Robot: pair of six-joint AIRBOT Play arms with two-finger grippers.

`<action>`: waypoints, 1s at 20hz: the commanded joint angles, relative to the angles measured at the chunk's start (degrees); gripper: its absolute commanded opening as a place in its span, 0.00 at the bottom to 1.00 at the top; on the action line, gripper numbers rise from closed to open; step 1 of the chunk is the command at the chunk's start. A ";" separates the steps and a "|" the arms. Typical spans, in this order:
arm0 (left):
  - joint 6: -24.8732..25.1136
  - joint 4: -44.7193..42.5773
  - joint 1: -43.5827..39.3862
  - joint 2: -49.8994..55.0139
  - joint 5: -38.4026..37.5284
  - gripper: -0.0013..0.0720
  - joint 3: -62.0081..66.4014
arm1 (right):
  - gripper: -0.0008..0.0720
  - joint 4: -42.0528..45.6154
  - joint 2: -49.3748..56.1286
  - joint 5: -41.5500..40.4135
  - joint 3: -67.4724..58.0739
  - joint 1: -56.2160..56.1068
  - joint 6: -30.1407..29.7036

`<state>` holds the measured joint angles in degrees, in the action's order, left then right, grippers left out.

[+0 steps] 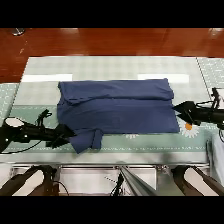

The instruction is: Fold the shirts.

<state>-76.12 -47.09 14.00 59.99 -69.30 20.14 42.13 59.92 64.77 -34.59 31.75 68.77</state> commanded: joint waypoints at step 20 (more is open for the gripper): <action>5.40 6.67 -12.85 0.04 14.84 0.04 -1.46 | 0.86 12.13 6.78 0.72 5.01 3.17 7.58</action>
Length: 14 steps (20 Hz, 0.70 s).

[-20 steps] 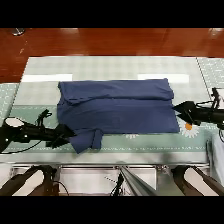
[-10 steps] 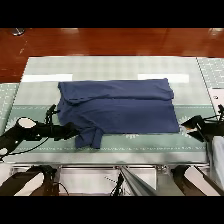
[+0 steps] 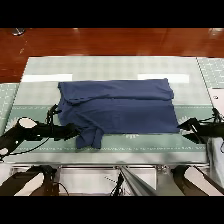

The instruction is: Fold the shirts.

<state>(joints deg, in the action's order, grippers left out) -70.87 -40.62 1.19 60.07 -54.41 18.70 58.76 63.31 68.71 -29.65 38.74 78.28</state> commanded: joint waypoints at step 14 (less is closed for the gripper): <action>-0.04 3.58 10.21 1.51 0.44 0.04 20.55 | 0.04 -12.39 11.37 -0.79 -26.97 -12.90 -6.97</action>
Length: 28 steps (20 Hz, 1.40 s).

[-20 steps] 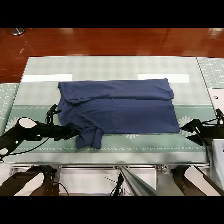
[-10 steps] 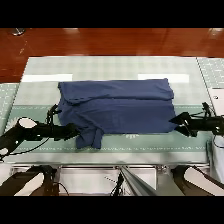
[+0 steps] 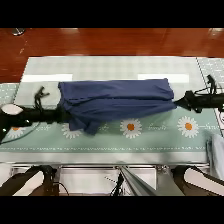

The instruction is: Fold the shirts.

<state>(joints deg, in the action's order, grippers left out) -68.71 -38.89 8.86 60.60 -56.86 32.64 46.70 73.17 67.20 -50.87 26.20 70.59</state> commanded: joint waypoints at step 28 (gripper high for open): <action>-19.39 -26.38 17.00 17.46 -11.63 0.97 29.73 | 0.86 -0.24 34.58 7.08 -34.05 1.18 5.42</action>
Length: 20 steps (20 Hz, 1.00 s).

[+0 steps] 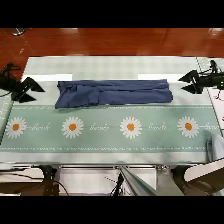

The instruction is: Fold the shirts.

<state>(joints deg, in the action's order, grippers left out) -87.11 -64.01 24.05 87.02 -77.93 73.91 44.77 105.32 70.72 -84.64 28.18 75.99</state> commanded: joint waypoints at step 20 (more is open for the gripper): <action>5.16 20.04 -43.36 -21.68 37.51 0.04 -28.83 | 0.04 9.75 -41.13 8.68 14.34 -11.50 -3.91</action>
<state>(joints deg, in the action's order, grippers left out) -76.01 -43.94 -10.68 64.45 -51.53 44.75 52.34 78.04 80.05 -76.60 16.86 70.98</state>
